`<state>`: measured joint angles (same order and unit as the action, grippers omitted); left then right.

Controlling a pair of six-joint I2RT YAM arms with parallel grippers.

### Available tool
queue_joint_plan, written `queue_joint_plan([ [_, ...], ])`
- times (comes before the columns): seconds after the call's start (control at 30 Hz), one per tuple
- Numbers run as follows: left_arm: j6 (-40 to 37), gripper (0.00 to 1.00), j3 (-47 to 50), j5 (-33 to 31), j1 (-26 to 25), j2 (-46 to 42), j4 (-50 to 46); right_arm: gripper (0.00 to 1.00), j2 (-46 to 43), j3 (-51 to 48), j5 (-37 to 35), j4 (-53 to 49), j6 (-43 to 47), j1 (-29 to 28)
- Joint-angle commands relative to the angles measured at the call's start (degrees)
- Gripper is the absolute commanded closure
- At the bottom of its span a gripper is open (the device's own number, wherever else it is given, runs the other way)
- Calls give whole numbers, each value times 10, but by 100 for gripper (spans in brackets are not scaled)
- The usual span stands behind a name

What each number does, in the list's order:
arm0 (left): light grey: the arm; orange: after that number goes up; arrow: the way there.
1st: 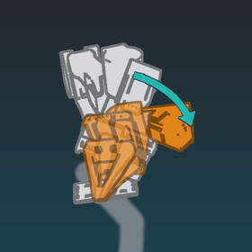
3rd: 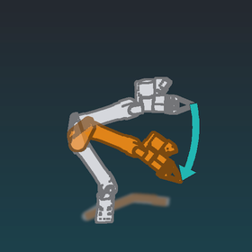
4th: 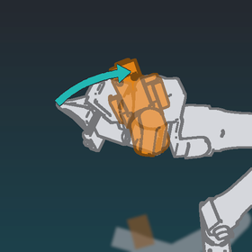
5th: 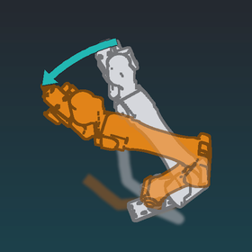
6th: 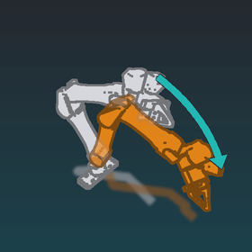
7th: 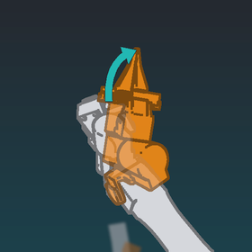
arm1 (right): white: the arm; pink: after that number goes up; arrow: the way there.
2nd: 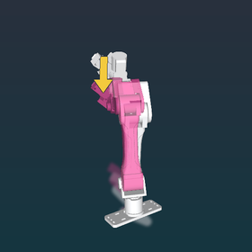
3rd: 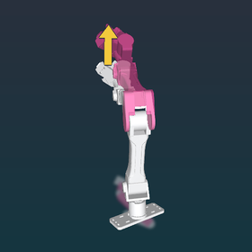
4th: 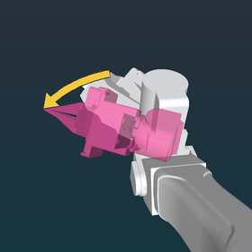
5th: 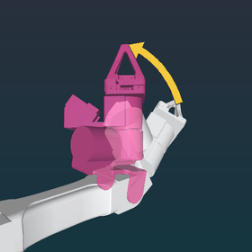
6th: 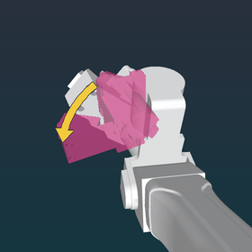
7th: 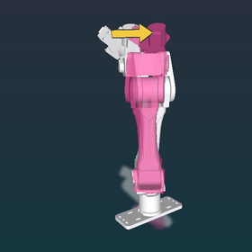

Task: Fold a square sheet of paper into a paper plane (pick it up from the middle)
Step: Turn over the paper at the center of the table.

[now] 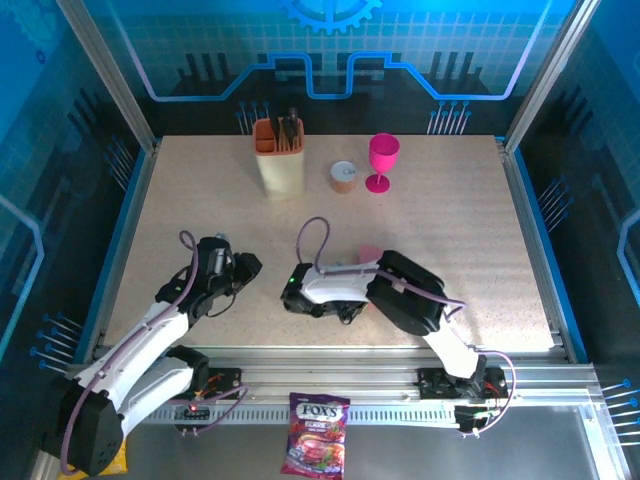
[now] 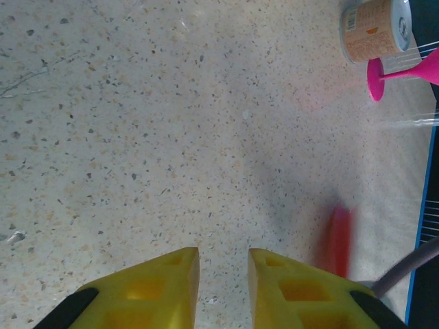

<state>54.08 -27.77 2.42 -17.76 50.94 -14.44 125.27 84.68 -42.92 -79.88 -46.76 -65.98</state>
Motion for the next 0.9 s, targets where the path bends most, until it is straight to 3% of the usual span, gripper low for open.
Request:
queue_joint_plan([
  [0.0, 7, 74, -5, 3, 7, 5, -24, 58, 4, 38, 79, 47, 33, -20],
  [0.1, 6, 74, -14, -1, 10, 3, -27, 47, -42, 44, 117, 86, 63, -19],
  [0.23, -1, 74, -30, 1, 11, 13, -22, 41, -167, 11, 168, 135, 103, 13],
  [0.4, -26, 70, -50, 73, -2, 66, 27, 39, -339, -88, 247, 215, 118, 127],
  [0.53, -37, 63, -83, 70, -98, 122, 70, 37, -465, -177, 325, 292, 135, 241],
  [0.7, -11, 59, -126, 38, -233, 201, 147, 36, -586, -273, 362, 352, 130, 362],
  [0.87, -2, 58, -179, 42, -327, 295, 189, 23, -662, -340, 425, 399, 113, 454],
])
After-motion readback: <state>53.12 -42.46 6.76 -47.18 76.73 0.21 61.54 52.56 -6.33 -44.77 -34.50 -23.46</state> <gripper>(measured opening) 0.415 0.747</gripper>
